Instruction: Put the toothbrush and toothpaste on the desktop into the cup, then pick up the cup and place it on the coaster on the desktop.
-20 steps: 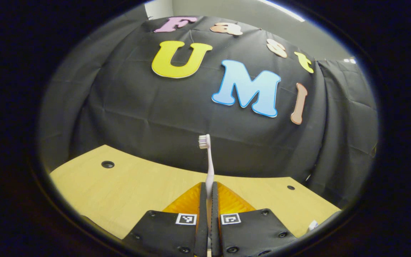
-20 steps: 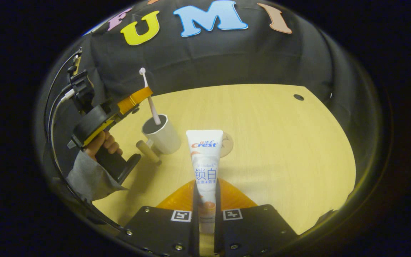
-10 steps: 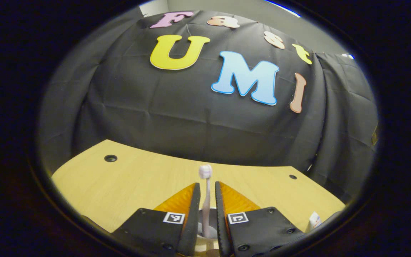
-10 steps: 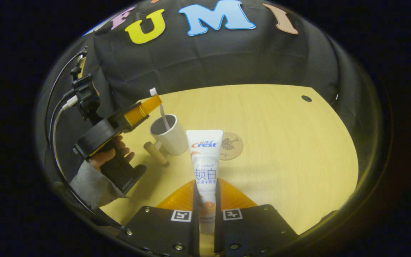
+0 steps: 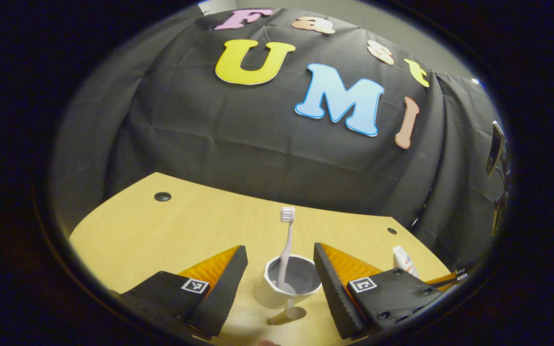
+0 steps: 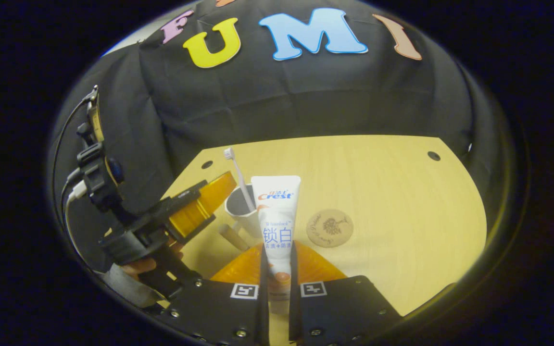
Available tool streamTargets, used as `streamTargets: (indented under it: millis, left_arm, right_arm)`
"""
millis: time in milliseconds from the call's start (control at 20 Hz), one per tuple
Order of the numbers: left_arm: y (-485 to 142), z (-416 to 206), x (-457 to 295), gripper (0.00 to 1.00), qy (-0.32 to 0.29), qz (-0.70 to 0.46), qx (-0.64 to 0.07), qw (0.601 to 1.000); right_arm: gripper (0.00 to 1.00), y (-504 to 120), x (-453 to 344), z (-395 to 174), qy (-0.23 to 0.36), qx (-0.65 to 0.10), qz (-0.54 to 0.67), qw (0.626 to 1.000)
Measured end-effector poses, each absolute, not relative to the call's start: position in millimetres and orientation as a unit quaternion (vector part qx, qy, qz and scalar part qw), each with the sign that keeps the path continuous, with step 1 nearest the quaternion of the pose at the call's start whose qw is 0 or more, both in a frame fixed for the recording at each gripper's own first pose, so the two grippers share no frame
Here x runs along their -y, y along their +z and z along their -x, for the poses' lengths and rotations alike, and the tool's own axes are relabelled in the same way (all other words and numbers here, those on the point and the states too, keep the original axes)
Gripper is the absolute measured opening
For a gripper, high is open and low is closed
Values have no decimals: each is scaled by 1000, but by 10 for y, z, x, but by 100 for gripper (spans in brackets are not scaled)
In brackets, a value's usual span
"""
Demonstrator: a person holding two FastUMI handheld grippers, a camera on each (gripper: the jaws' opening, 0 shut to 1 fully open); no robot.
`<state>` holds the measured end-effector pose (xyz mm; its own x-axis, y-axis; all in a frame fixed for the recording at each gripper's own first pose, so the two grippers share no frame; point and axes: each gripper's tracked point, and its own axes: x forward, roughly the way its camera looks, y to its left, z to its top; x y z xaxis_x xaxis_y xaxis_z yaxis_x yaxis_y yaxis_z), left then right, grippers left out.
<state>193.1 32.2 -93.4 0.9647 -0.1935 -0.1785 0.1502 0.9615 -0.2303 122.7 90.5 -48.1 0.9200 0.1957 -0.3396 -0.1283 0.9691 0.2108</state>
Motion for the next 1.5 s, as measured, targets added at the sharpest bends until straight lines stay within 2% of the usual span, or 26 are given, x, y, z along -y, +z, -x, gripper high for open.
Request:
streamTargets:
  millis: [100, 150, 200, 250, 300, 350, 450, 550, 600, 650, 700, 800, 850, 1000, 1100, 1150, 1250, 1300, 1450, 1500]
  left_arm:
    - [-967, -1806, -420, 92, -78, 114, -113, 984]
    - [-993, -1751, -457, 96, -72, 117, -119, 983]
    - [-1010, -1703, -484, 96, -69, 122, -125, 982]
    - [-1043, -1651, -495, 91, -67, 126, -131, 981]
    - [-1071, -1606, -506, 96, -66, 127, -137, 980]
    - [-1072, -1564, -507, 92, -66, 128, -139, 980]
    - [-1083, -1471, -538, 96, -64, 127, -139, 980]
    - [-1094, -1394, -564, 87, -63, 128, -142, 980]
    - [-1103, -1367, -574, 96, -63, 129, -144, 979]
    - [-1117, -1359, -576, 92, -61, 132, -147, 978]
    - [-1120, -1346, -586, 92, -60, 135, -150, 978]
    - [-1140, -1316, -626, 92, -55, 139, -151, 977]
    - [-1152, -1311, -654, 96, -51, 140, -152, 977]
    - [-1176, -1252, -717, 96, -39, 144, -153, 977]
    - [-1181, -1241, -737, 92, -34, 148, -157, 976]
    - [-1213, -1218, -752, 96, -31, 149, -160, 975]
    - [-1244, -1190, -811, 92, -23, 152, -161, 975]
    - [-1260, -1164, -833, 96, -20, 153, -163, 974]
    - [-1272, -1151, -890, 96, -13, 157, -164, 974]
    - [-1266, -1152, -902, 92, -12, 158, -164, 974]
  right_arm:
    - [17, -388, -946, -1352, 89, -168, -83, 978]
    - [17, -327, -976, -1425, 90, -160, -80, 980]
    - [17, -277, -1013, -1478, 93, -150, -79, 981]
    - [17, -206, -1043, -1552, 97, -139, -79, 982]
    - [17, -129, -1085, -1627, 102, -125, -81, 984]
    - [17, -56, -1125, -1692, 107, -113, -85, 984]
    - [17, 128, -1205, -1861, 120, -84, -92, 985]
    - [16, 251, -1282, -1960, 134, -59, -88, 985]
    - [16, 304, -1312, -2027, 138, -47, -84, 986]
    - [16, 341, -1338, -2088, 139, -38, -82, 986]
    - [13, 382, -1382, -2145, 144, -28, -83, 986]
    - [16, 438, -1451, -2260, 154, -11, -88, 984]
    - [16, 460, -1469, -2304, 156, -5, -88, 984]
    - [16, 435, -1516, -2401, 162, 9, -87, 983]
    - [17, 384, -1540, -2442, 158, 13, -80, 984]
    - [17, 343, -1542, -2467, 153, 11, -74, 985]
    - [17, 315, -1569, -2560, 149, 8, -63, 987]
    - [17, 335, -1574, -2636, 143, 7, -57, 988]
    - [18, 280, -1594, -2688, 141, -1, -44, 989]
    - [21, 229, -1618, -2678, 144, -7, -43, 989]
